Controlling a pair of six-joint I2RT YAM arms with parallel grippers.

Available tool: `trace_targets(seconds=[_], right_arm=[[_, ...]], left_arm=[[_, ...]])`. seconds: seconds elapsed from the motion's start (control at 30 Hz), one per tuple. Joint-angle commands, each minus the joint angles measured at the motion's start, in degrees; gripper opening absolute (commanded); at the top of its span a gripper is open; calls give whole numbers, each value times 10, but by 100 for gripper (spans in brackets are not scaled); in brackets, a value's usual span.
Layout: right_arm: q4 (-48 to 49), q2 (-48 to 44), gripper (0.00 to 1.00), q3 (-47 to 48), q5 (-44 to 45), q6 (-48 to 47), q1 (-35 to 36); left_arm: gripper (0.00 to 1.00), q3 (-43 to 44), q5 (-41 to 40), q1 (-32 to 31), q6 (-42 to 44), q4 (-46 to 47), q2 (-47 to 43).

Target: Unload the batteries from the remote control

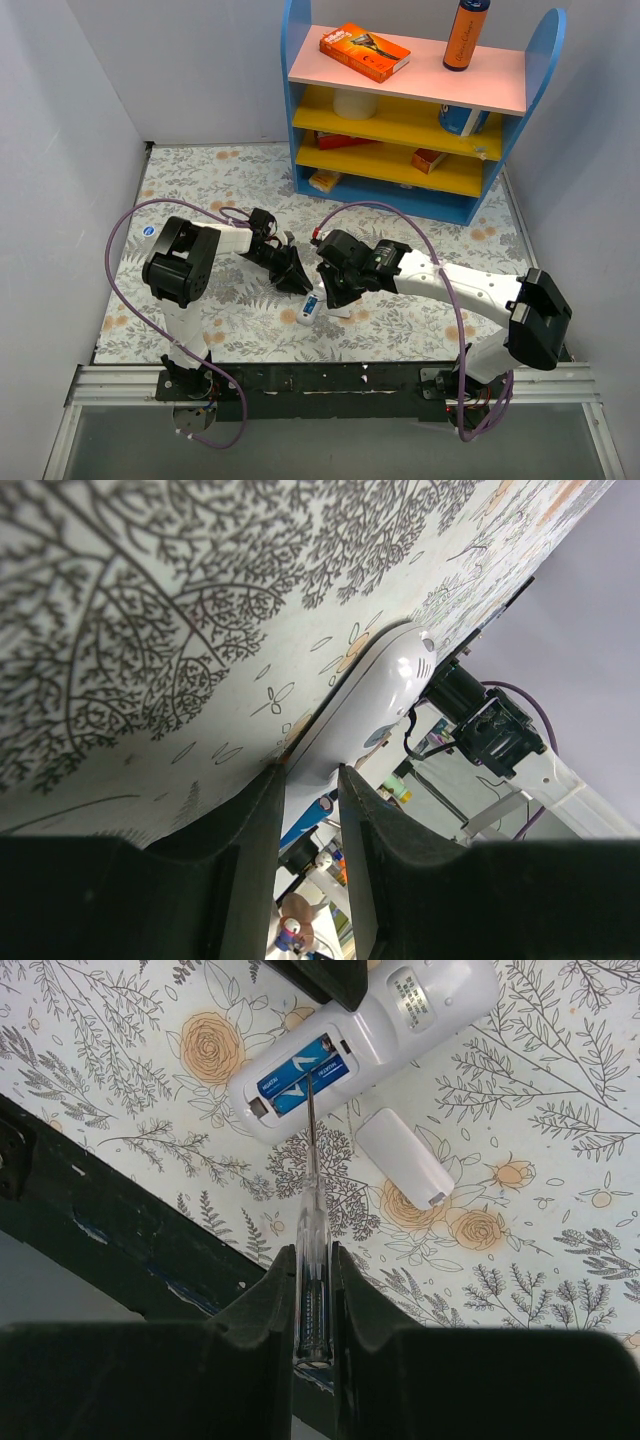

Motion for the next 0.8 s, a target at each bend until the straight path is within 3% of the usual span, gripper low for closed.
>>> trace_targets(seconds=[0.0,0.5,0.77], right_arm=[[-8,6,1,20,14,-8,-4],[6,29,1,6,17,-11,-7],[102,-21,1,-57,-25,-28,-23]], left_arm=[[30,-32,-155,-13,26,-4,41],[29,-33,-155,-12,27,-6,41],[29,-31,-156,-12,29,-8,42]])
